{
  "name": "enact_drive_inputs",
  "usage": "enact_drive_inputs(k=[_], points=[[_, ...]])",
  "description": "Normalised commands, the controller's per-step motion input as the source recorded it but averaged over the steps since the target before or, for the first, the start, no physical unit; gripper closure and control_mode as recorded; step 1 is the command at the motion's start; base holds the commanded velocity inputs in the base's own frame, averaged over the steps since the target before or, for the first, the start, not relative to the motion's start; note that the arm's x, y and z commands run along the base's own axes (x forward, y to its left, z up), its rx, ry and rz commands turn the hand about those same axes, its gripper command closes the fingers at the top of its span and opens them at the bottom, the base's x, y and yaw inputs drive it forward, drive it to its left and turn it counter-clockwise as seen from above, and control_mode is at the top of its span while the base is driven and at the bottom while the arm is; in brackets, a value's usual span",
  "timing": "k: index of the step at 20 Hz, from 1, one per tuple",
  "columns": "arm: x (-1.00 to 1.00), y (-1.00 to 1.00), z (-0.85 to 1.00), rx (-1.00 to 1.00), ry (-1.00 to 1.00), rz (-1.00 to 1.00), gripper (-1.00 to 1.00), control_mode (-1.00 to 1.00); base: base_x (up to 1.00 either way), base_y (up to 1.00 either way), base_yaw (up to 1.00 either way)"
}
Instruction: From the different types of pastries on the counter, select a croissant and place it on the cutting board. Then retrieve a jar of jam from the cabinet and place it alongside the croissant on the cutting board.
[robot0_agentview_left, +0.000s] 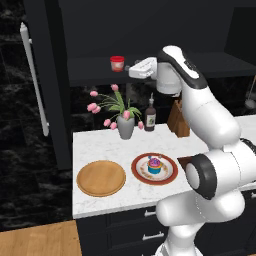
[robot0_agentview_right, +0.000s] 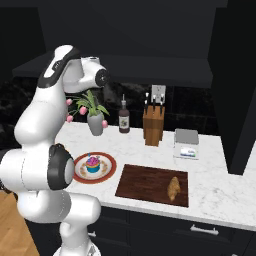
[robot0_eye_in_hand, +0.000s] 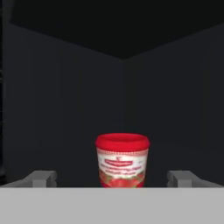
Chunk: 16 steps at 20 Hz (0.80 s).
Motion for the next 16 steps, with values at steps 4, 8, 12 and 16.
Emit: enact_drive_inputs(k=[4, 8, 12, 16], points=[[0.24, 0.18, 0.0, 0.0, 0.0, 0.0, -1.0, -1.0, 0.0, 0.0, 0.0], [0.09, 0.31, 0.0, 0.0, 0.0, 0.0, -1.0, -1.0, 0.0, 0.0, 0.0], [0.01, 0.33, -0.03, 0.0, 0.0, 0.0, -1.0, -1.0, 0.0, 0.0, 0.0], [0.37, 0.25, -0.12, 0.0, 0.0, 0.0, -1.0, -1.0, 0.0, 0.0, 0.0]])
